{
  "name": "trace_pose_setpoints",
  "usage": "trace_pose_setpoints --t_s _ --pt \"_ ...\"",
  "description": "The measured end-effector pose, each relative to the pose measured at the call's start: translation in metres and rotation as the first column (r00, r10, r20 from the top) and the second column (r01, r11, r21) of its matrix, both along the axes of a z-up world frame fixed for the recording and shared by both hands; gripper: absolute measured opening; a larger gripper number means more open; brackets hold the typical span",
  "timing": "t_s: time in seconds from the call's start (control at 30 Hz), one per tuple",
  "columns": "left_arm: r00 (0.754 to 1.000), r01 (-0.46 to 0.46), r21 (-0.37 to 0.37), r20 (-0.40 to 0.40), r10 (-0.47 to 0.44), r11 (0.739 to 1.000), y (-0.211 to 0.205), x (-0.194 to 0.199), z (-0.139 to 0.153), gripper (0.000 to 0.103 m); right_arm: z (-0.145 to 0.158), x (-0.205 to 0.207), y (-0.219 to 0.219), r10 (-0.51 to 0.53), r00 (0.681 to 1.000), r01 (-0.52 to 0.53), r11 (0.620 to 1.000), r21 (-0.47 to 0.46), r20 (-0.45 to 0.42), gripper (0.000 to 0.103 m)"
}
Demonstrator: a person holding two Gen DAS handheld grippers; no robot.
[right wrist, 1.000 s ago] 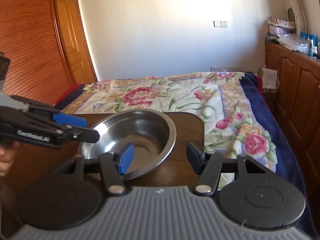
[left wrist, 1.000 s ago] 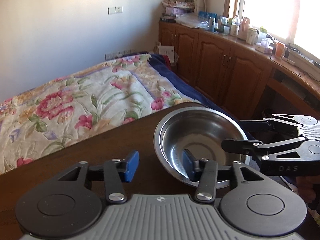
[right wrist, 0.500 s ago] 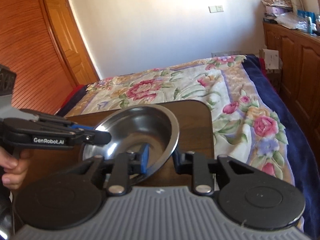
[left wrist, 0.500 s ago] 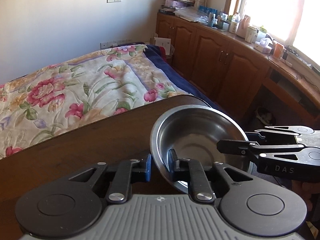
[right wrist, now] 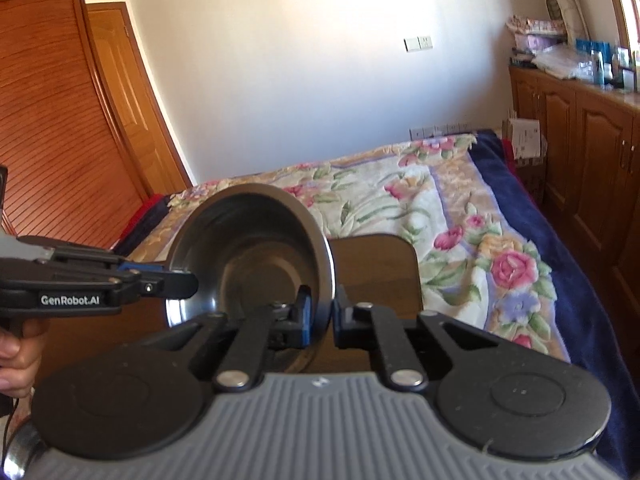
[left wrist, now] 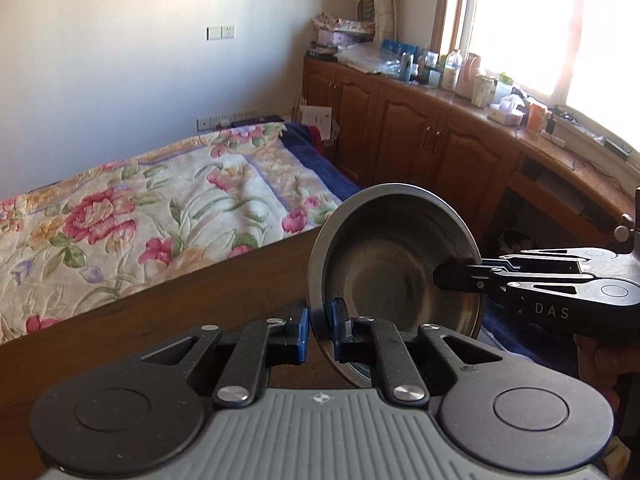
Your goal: Organize plates and bowls
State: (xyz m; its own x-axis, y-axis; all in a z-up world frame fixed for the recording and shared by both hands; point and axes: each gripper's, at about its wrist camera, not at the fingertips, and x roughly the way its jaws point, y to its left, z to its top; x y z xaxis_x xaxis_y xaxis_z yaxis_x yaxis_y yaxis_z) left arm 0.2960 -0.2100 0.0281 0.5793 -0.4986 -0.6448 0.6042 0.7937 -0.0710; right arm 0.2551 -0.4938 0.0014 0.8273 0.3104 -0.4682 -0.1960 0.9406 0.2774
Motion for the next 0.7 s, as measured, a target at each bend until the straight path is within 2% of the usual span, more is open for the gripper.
trace_pose_setpoints --t_s 0.33,0.7 --pt "0.997 0.014 -0.034 0.074 -0.012 0.999 0.021 -0.038 0.035 0.013 0.031 -0.030 0.010 -0.006 0.997 0.010 0.999 -0.046 0.083 0.012" --pt "0.991 0.026 -0.053 0.131 -0.019 0.998 0.055 -0.085 0.051 0.014 0.049 -0.063 0.026 0.011 0.991 0.000 0.997 -0.082 0.137 0.011"
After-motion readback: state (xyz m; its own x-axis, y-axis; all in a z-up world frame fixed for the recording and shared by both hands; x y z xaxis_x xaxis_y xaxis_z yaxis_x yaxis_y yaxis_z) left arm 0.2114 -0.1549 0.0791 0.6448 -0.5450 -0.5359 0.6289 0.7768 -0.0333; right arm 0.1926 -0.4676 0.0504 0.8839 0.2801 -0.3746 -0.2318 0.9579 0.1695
